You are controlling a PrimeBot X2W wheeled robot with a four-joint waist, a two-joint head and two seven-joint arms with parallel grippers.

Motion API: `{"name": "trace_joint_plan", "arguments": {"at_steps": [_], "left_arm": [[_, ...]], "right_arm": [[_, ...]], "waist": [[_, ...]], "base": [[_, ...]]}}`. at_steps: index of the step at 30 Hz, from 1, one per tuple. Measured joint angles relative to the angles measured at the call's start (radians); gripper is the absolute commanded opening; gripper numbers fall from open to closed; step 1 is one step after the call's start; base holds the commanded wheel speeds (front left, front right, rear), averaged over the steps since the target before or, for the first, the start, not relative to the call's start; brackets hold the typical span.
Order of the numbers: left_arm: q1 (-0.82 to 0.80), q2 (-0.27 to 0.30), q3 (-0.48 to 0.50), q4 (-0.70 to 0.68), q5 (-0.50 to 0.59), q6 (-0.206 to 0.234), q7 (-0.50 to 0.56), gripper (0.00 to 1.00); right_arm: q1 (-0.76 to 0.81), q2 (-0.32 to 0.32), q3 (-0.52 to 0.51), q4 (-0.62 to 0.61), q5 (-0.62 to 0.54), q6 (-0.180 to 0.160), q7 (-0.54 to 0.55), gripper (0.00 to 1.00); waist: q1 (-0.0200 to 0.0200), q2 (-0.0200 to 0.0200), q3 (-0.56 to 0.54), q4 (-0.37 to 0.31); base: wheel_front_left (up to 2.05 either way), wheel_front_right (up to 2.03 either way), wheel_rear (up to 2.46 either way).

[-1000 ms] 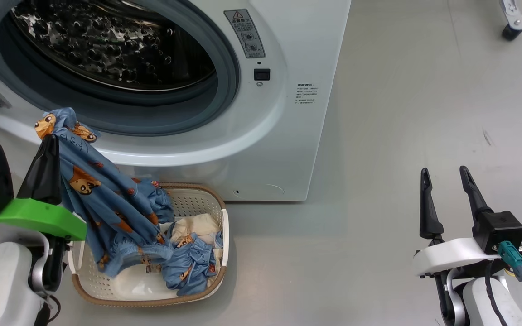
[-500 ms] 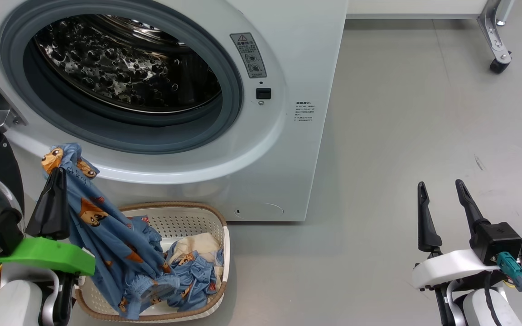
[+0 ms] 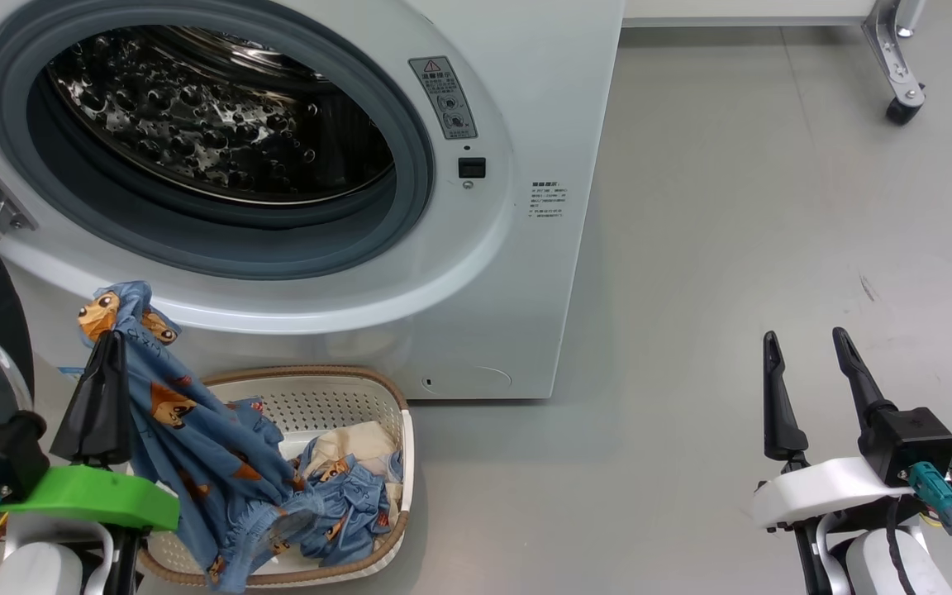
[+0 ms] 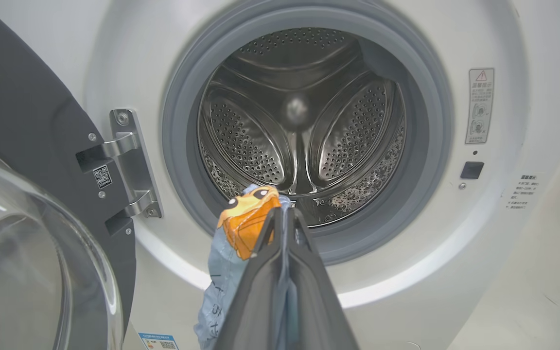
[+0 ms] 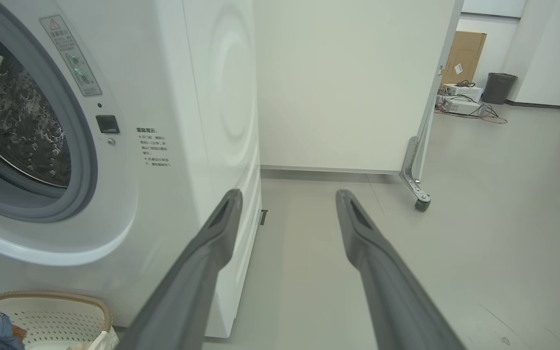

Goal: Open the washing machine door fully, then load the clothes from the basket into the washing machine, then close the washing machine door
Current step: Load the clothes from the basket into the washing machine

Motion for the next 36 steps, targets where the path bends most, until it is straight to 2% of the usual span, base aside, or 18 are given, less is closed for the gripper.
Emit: {"name": "trace_joint_plan", "arguments": {"at_steps": [13,22,36], "left_arm": [[-0.009,-0.008,0.029,-0.031,0.008,-0.003,0.000,0.00],[-0.104,-0.005,0.079,-0.026,0.008,-0.007,0.000,0.00],[-0.257,0.008,0.037,0.054,0.008,-0.015,0.000,0.00]], "right_arm": [[0.000,0.001,0.006,-0.025,-0.001,0.006,0.000,1.00],[-0.018,0.004,0.025,-0.041,-0.013,-0.002,0.000,1.00],[-0.064,0.018,0.047,-0.058,-0.031,-0.012,0.000,1.00]], "waist": [[0.0000,0.0000,0.071,-0.015],[0.0000,0.0000,0.143,-0.031],[0.0001,0.0000,0.258,-0.082]], "base": [[0.00,0.00,0.00],[0.00,0.00,0.00],[0.00,0.00,0.00]]}}
